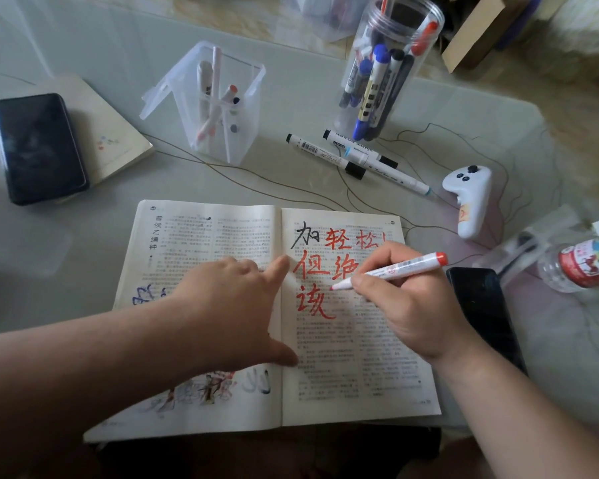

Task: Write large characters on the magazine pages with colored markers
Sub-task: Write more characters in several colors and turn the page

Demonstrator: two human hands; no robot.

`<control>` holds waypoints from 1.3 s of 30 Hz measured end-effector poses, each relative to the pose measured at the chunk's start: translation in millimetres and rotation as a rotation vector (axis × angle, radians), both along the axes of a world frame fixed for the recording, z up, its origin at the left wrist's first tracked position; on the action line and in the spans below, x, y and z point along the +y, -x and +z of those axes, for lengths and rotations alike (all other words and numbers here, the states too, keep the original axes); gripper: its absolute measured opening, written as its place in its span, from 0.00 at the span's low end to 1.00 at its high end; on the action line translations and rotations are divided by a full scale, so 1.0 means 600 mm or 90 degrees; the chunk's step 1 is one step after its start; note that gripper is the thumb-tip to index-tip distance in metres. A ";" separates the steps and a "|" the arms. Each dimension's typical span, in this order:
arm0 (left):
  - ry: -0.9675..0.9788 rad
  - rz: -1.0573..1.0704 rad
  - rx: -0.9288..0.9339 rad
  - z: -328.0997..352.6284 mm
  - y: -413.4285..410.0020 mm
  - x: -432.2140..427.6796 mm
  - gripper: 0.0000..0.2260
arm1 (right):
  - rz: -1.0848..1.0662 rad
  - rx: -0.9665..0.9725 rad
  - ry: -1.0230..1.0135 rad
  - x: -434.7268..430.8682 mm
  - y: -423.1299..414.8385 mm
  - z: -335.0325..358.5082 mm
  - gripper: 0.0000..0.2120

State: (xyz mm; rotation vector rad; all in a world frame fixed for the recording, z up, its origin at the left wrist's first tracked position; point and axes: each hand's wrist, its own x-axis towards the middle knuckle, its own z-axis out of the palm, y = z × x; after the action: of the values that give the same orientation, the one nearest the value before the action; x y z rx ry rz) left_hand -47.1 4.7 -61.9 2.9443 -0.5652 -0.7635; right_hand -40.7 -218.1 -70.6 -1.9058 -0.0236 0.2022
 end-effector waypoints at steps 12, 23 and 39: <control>0.485 0.204 0.153 0.015 -0.004 -0.003 0.17 | -0.071 0.089 -0.304 0.005 -0.006 0.025 0.07; 0.602 0.269 0.262 0.037 -0.001 -0.012 0.09 | 0.011 0.064 -0.284 0.000 0.004 0.030 0.04; 0.908 0.449 0.433 0.037 -0.011 -0.004 0.09 | 0.110 0.131 -0.319 0.002 0.005 0.059 0.10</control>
State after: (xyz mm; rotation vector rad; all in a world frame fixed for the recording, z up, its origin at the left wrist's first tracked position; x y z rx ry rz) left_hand -40.4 2.0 -39.9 1.2804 0.0631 -0.7069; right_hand -43.6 -216.7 -35.3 -1.3769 -0.0918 0.4640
